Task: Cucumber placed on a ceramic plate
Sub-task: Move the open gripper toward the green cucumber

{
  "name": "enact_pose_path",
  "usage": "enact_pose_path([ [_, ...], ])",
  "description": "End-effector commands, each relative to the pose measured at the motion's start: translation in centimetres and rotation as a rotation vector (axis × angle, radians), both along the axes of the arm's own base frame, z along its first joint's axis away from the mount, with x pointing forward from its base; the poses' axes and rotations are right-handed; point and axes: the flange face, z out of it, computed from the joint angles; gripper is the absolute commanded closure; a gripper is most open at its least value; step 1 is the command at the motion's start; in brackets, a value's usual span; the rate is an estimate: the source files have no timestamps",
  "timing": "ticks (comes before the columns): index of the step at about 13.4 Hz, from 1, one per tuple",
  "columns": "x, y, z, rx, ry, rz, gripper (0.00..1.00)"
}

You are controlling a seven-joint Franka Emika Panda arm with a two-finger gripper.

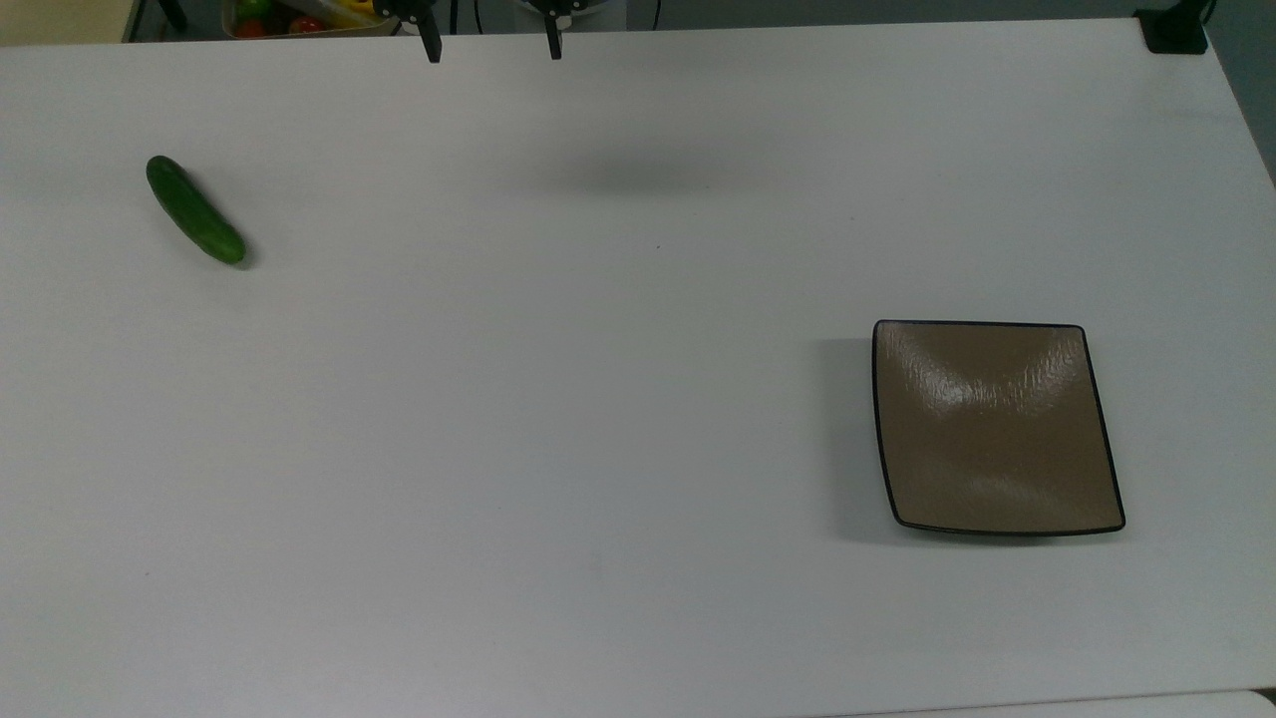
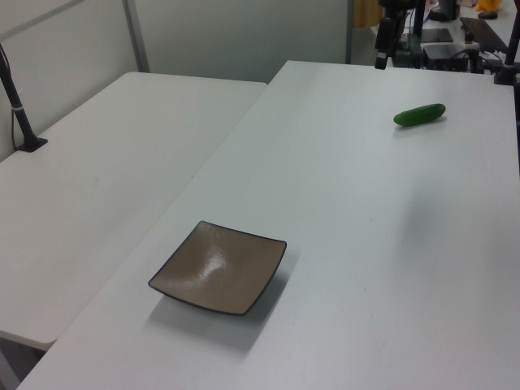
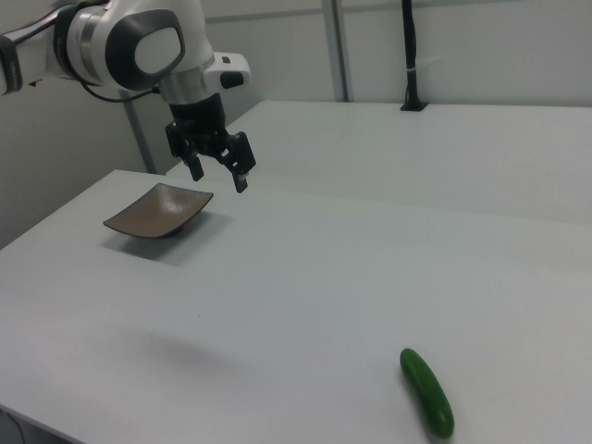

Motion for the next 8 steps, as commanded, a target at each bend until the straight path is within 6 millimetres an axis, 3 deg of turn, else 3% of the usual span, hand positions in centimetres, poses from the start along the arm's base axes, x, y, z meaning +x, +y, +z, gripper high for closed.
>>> enact_pose_path([
  [1,-0.14,-0.1,0.75,-0.012,-0.024,0.001,0.0],
  [8,-0.4,-0.62,0.85,-0.02,-0.018,0.071,0.0],
])
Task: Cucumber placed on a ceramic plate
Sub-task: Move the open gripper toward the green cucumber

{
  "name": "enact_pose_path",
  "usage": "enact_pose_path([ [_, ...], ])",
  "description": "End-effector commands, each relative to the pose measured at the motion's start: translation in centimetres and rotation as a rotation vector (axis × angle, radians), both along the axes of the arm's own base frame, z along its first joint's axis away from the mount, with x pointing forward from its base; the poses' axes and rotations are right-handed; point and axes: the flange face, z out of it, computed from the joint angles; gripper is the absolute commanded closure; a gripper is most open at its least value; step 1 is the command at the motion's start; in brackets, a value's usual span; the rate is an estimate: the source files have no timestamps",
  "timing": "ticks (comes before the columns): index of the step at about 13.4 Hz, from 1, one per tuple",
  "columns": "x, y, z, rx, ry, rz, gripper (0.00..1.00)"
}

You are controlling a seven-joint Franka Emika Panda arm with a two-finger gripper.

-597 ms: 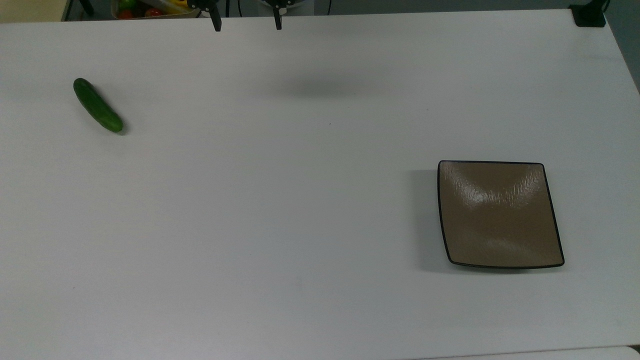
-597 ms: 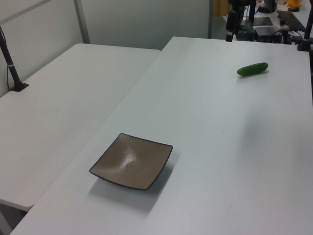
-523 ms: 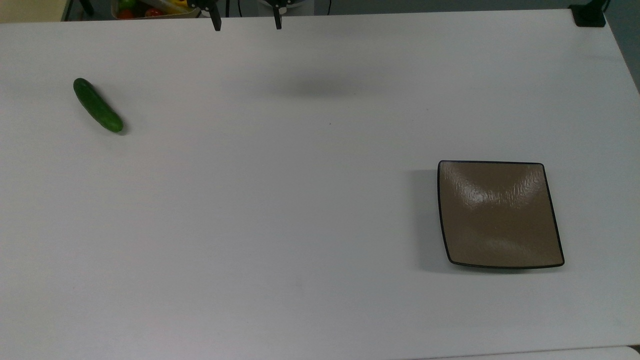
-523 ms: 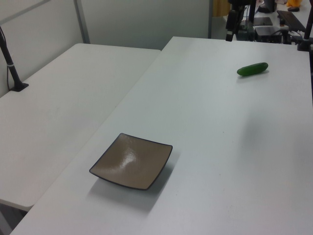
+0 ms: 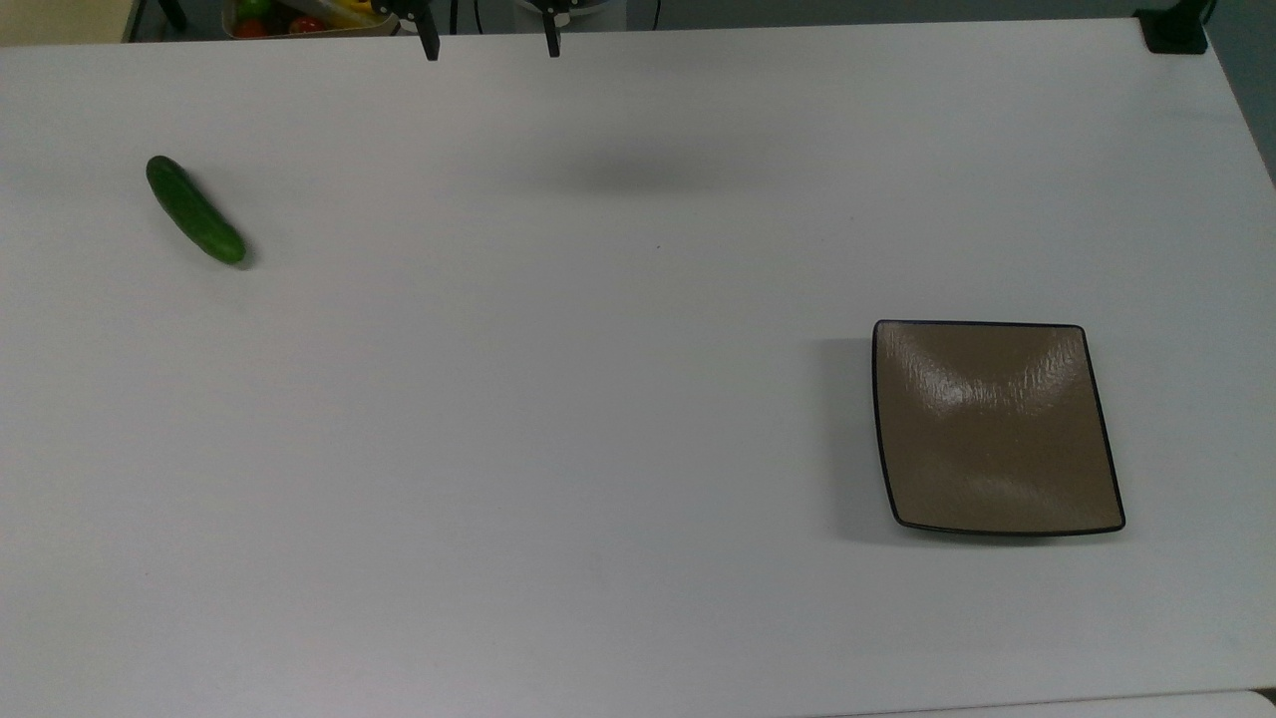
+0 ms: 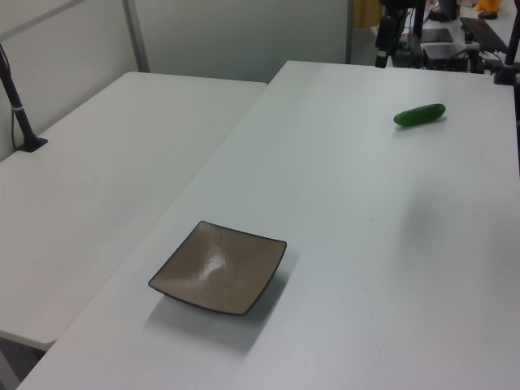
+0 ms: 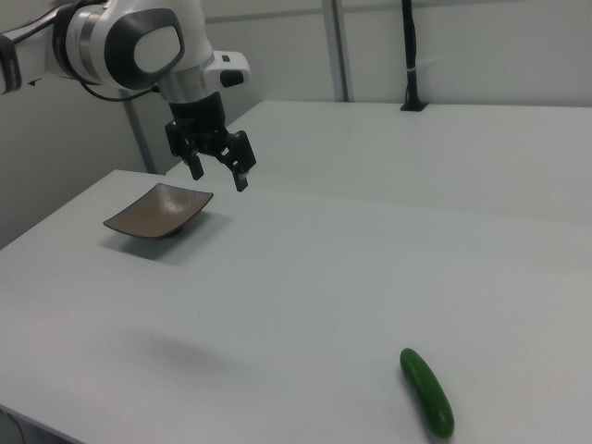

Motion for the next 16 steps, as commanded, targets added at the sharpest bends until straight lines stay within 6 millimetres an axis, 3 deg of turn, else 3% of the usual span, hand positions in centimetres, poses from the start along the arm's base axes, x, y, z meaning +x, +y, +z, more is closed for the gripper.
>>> enact_pose_path([
  [1,-0.4,-0.9,0.6,-0.027,-0.016,0.129,0.0],
  [8,-1.3,-8.0,-0.3,-0.069,0.004,0.667,0.0],
  [11,-2.0,-8.7,-0.9,-0.048,0.051,0.697,0.0],
  [14,-2.1,-12.6,-1.7,-0.064,0.059,0.645,0.0],
  [16,-2.0,-15.9,-3.6,-0.12,0.034,0.674,0.0],
])
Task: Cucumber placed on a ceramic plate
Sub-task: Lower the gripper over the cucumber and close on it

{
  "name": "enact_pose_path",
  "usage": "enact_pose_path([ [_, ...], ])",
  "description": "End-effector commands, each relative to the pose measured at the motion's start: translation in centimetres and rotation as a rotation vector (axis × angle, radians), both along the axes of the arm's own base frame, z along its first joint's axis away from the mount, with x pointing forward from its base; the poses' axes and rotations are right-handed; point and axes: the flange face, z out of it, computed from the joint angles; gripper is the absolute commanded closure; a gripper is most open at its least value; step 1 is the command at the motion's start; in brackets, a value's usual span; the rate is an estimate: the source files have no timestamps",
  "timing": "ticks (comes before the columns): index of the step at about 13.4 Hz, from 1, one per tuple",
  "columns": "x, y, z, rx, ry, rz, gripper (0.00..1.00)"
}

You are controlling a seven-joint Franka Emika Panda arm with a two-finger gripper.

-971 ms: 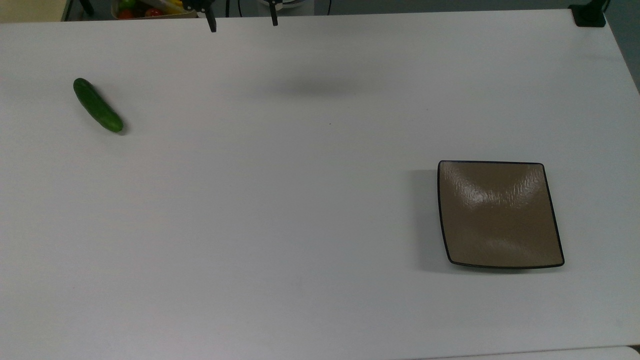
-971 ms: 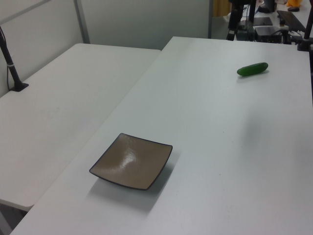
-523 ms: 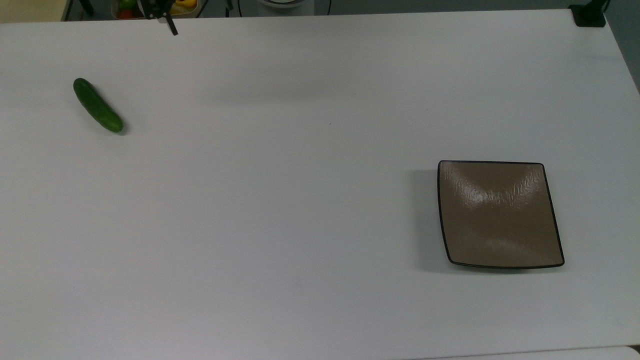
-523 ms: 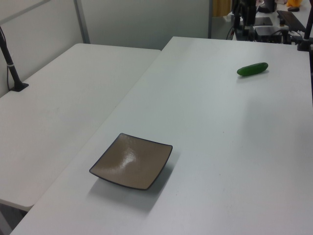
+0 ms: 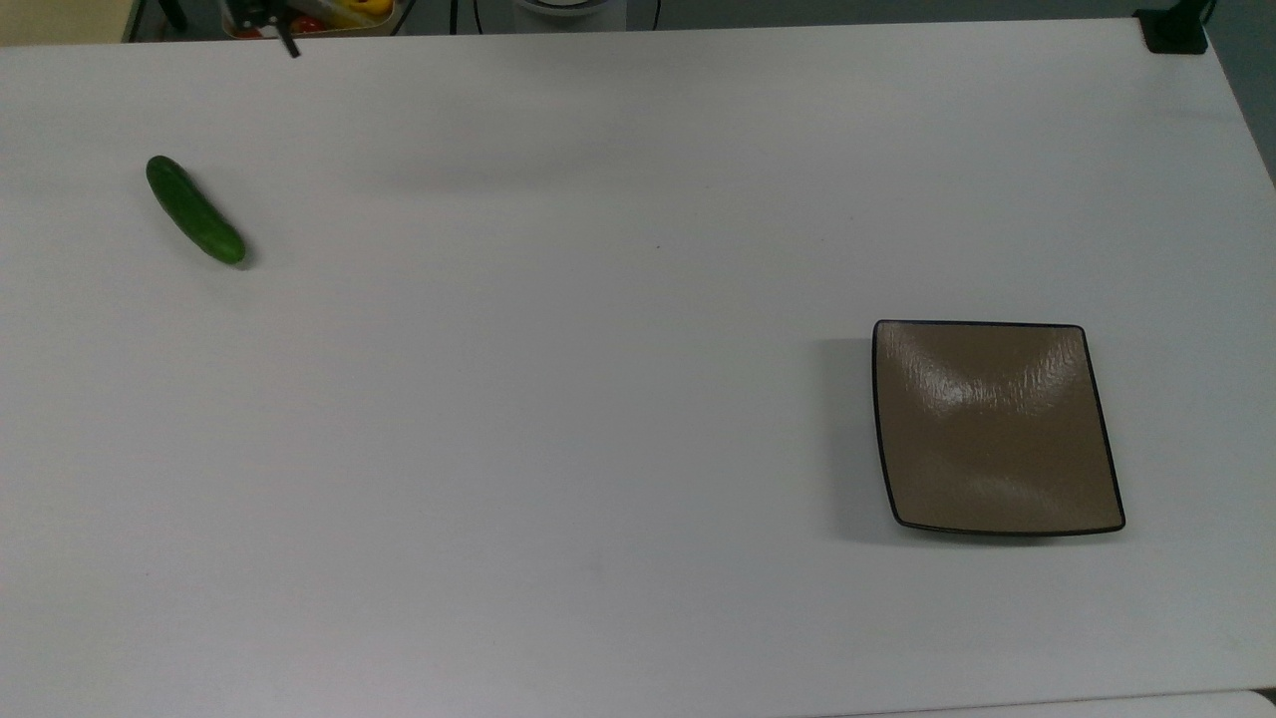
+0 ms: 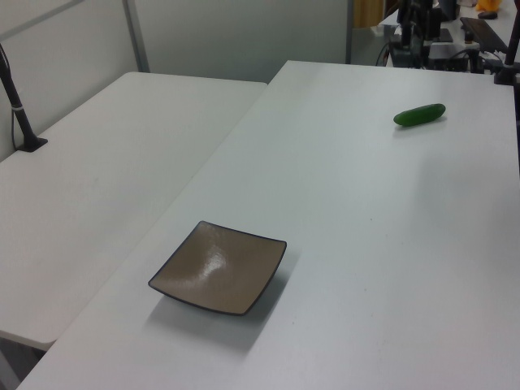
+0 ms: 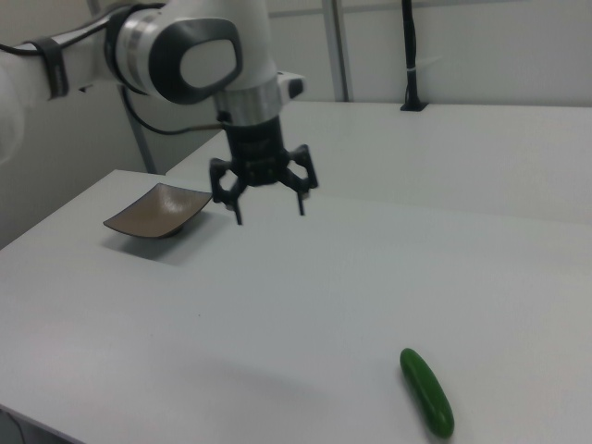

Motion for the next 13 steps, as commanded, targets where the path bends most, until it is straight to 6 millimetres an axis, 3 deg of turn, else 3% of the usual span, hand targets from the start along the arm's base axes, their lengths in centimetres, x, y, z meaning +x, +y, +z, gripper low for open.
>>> enact_pose_path([
  [1,0.0,-5.5,-3.3,-0.046,-0.044,0.03,0.0],
  [4,0.9,-10.8,-7.3,-0.068,-0.047,0.01,0.0],
  [7,2.6,-14.6,-13.4,-0.101,-0.042,-0.028,0.0],
  [9,2.8,-16.2,-17.8,-0.133,-0.046,-0.041,0.0],
  [13,2.4,-18.4,-23.8,-0.169,-0.053,-0.066,0.0],
])
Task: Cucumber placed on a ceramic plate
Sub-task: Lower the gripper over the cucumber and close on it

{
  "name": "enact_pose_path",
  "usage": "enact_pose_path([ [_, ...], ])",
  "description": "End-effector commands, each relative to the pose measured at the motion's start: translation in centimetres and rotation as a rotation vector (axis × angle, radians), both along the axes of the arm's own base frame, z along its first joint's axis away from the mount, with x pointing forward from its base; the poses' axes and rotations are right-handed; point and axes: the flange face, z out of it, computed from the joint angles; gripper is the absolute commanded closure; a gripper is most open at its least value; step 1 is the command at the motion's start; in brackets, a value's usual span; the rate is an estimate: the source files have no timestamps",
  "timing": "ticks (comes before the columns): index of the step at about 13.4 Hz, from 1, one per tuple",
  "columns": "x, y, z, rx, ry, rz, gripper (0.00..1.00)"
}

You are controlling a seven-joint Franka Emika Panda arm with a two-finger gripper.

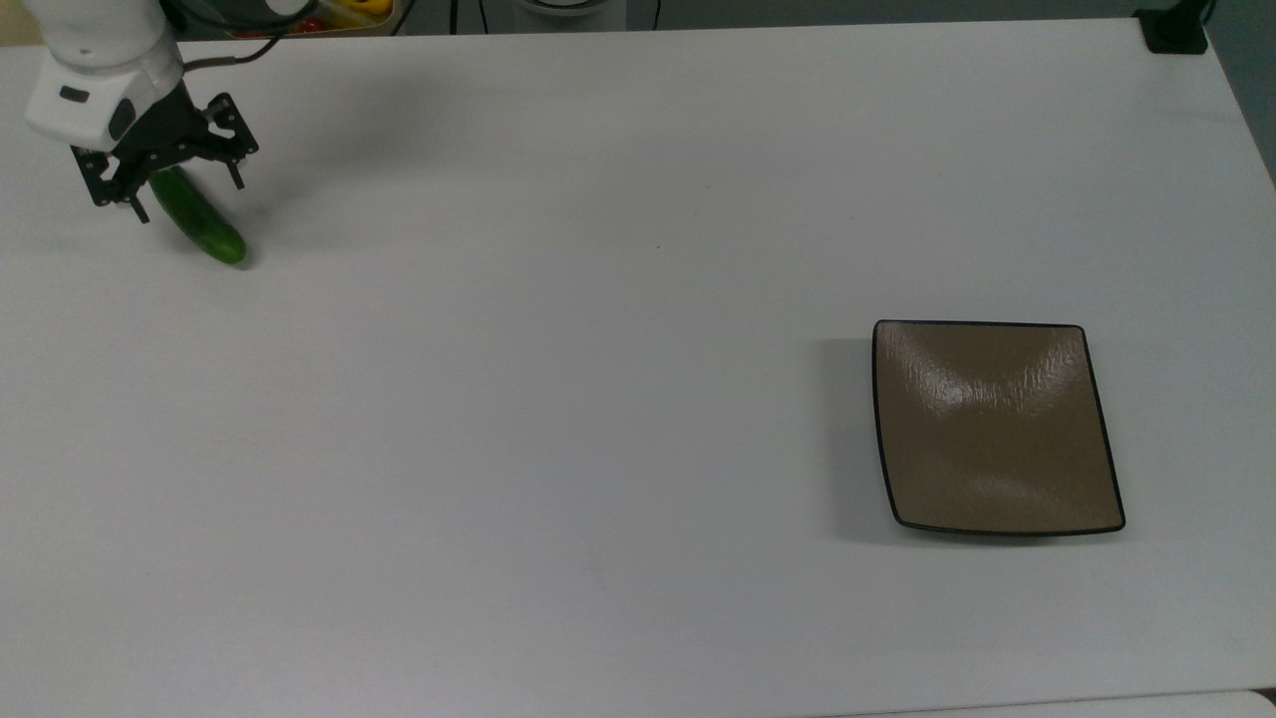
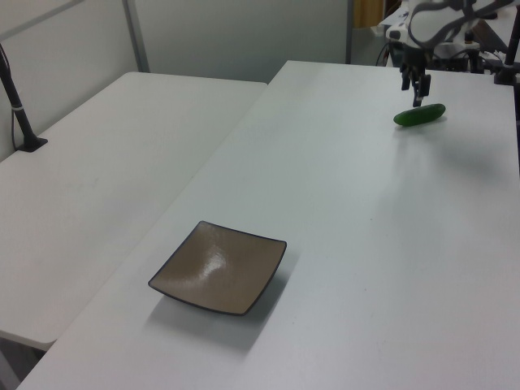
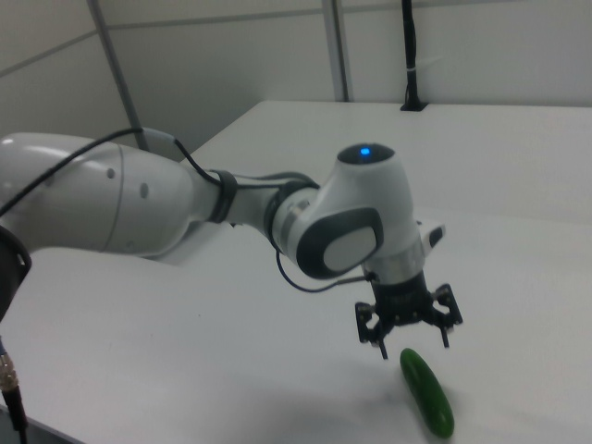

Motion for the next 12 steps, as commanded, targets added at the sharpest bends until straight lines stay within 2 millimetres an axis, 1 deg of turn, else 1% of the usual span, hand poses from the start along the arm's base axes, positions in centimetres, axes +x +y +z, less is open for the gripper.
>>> enact_pose_path([
  [1,-0.7,-1.3,-3.4,-0.023,0.025,0.004,0.0],
  [2,-0.7,-1.4,-4.6,-0.021,0.042,0.002,0.0],
  [3,-0.7,-1.4,-5.2,-0.019,0.053,0.003,0.0],
  [4,-0.7,-1.5,-5.3,-0.018,0.054,0.001,0.07],
  [5,-0.7,-1.5,-5.4,-0.018,0.056,0.0,0.17],
  [7,-0.8,-1.6,-5.4,-0.018,0.056,-0.005,0.33],
  [8,-0.9,-1.6,-5.4,-0.017,0.057,-0.005,0.45],
  [9,-0.9,-1.7,-5.4,-0.018,0.057,-0.007,0.61],
  [11,-0.9,-1.7,-5.3,-0.018,0.056,-0.007,0.86],
  [12,-0.9,-1.7,-5.3,-0.017,0.057,-0.007,0.91],
])
